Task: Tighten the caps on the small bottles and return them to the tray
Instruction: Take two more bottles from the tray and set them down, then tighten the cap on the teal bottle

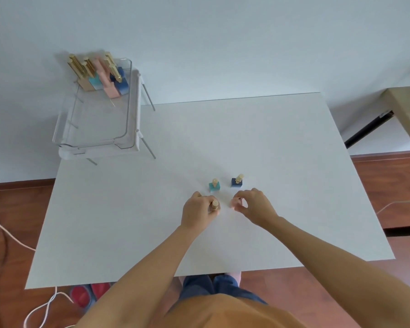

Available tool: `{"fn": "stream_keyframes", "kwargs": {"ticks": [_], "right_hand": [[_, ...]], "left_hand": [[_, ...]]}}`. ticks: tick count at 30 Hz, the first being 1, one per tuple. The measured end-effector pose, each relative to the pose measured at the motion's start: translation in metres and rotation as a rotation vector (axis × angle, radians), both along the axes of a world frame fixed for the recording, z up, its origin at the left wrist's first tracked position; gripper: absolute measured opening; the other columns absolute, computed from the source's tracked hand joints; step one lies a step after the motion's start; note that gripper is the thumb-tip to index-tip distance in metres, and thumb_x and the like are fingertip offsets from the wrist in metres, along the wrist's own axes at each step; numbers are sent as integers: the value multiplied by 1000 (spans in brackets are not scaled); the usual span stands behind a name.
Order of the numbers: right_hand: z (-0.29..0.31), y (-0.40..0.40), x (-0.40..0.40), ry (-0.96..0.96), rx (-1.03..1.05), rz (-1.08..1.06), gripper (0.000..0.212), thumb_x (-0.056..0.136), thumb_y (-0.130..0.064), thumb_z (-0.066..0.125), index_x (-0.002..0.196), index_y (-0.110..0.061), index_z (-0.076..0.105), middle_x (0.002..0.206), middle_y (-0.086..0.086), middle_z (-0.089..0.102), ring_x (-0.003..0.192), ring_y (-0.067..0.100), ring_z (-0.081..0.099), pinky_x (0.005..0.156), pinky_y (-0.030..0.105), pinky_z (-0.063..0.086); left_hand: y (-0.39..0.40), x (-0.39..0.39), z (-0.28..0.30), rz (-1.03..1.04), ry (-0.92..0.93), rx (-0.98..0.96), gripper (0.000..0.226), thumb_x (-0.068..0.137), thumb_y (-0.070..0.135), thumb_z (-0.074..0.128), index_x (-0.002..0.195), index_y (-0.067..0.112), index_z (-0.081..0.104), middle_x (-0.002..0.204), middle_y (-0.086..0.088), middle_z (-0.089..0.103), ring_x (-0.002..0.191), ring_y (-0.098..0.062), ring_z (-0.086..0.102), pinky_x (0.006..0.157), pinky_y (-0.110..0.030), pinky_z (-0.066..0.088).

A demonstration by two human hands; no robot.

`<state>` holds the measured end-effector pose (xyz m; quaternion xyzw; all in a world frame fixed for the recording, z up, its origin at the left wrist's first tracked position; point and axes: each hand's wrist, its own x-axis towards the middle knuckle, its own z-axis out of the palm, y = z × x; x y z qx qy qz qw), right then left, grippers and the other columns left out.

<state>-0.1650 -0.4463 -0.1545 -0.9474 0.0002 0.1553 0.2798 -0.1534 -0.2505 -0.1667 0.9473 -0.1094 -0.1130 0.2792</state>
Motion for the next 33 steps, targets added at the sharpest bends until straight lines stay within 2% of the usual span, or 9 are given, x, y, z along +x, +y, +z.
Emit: {"fn": "stream_keyframes", "kwargs": {"ticks": [5,9,11,15,19,23,28,30,33], "right_hand": [[-1,-2,0,33,-7,10,21,83,-25,69,104,-22,69,95,-3,71,94,23,56,79,33,48],[9,-7,4,69,-69,100,44,85,-20,68,128,-20,58,120,1,67,110,25,53,95,33,43],[19,-12,7,59,-118,155,46,86,-9,58,131,-19,55,125,-1,65,114,24,52,99,32,40],[51,-14,19,-113,-112,118,32,90,-6,51,116,-19,64,105,1,72,102,23,57,87,31,47],[74,13,41,-314,-97,155,25,93,-17,58,117,-20,64,103,-4,73,105,22,53,90,29,41],[66,42,60,-215,-201,290,31,92,-24,60,123,-29,59,108,-5,68,112,22,47,93,33,33],[44,46,66,-137,-339,346,27,91,-9,53,107,-27,66,99,-6,70,104,23,52,90,32,36],[46,38,70,-144,-285,314,27,93,-8,53,107,-26,67,98,-6,72,102,22,53,90,32,39],[66,26,78,-158,-111,227,22,93,-11,58,108,-22,70,97,-2,74,100,22,53,85,30,43]], "left_hand": [[2,-2,-2,-5,22,-26,15,69,27,80,82,27,72,59,20,42,73,-13,53,62,-24,48],[13,5,2,-32,115,20,33,71,29,79,102,27,71,83,6,58,88,-17,60,72,-25,48],[24,13,5,-65,178,46,41,76,18,73,115,25,66,103,2,65,101,-17,59,81,-24,47],[53,37,13,-66,167,100,48,82,0,56,125,20,61,121,3,65,111,-18,56,92,-25,46],[48,59,15,39,187,34,43,83,14,69,125,18,60,123,2,64,102,-17,59,91,-28,49],[18,69,4,33,280,-87,58,70,27,84,123,20,62,115,3,64,90,-15,56,83,-24,47],[0,70,-15,52,223,-145,30,74,33,81,99,18,72,93,-1,65,89,-22,62,71,-26,43],[0,70,-16,51,218,-207,31,76,34,79,103,19,73,99,-1,69,95,-19,60,76,-24,42],[5,72,3,78,172,-318,32,77,37,77,105,22,72,100,7,72,89,-7,58,71,-7,37]]}}
